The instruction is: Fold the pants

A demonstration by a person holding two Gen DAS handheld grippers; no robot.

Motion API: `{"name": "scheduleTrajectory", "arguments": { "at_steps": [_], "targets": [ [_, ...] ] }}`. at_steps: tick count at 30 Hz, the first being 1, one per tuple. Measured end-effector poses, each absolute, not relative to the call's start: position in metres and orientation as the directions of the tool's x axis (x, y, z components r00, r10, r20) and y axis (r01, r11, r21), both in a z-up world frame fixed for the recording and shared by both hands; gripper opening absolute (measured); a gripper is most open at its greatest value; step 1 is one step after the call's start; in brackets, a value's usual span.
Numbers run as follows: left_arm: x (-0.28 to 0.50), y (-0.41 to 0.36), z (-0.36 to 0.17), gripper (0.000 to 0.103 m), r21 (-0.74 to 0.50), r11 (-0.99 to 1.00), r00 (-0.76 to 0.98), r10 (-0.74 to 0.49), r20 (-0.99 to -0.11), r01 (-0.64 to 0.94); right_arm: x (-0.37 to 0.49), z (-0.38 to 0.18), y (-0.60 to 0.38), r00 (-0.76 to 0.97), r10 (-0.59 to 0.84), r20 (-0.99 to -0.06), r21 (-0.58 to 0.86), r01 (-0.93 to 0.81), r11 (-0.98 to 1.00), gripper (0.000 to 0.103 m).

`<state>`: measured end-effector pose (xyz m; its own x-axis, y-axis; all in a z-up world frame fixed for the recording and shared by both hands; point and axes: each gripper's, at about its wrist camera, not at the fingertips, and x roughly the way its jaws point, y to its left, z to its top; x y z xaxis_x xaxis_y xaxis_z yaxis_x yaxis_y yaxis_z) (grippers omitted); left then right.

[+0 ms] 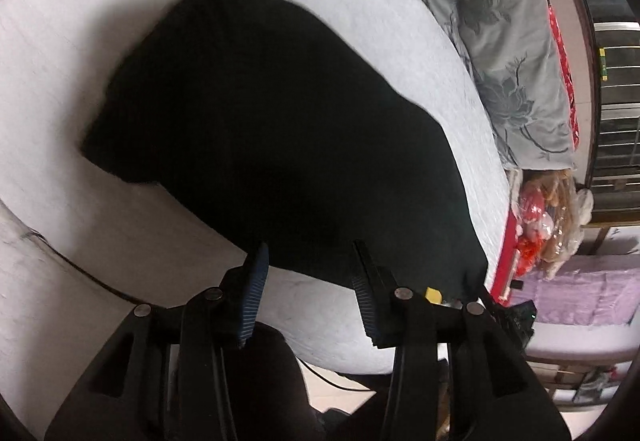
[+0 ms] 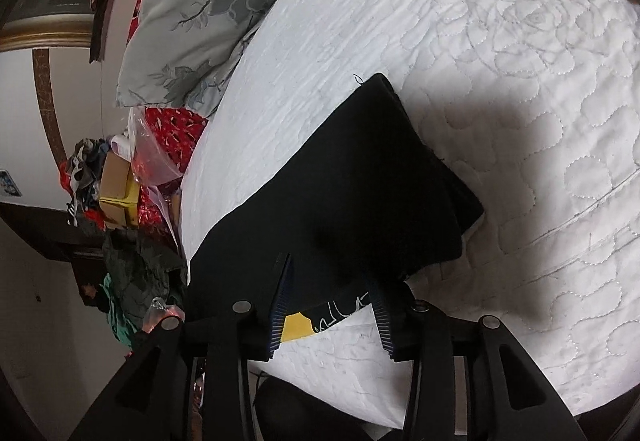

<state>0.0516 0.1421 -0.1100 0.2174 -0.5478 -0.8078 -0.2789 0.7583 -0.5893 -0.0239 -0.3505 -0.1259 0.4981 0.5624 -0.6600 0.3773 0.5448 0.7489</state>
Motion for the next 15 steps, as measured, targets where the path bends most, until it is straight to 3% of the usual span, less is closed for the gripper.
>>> {"name": "scheduleTrajectory", "arguments": {
  "at_steps": [15],
  "targets": [
    [0.067,0.127,-0.117,0.043,-0.558,0.740,0.275,-0.485,-0.830,-0.376,-0.018,-0.133,-0.353,0.523,0.538,-0.661,0.748,0.398,0.531,0.043]
  ]
}}
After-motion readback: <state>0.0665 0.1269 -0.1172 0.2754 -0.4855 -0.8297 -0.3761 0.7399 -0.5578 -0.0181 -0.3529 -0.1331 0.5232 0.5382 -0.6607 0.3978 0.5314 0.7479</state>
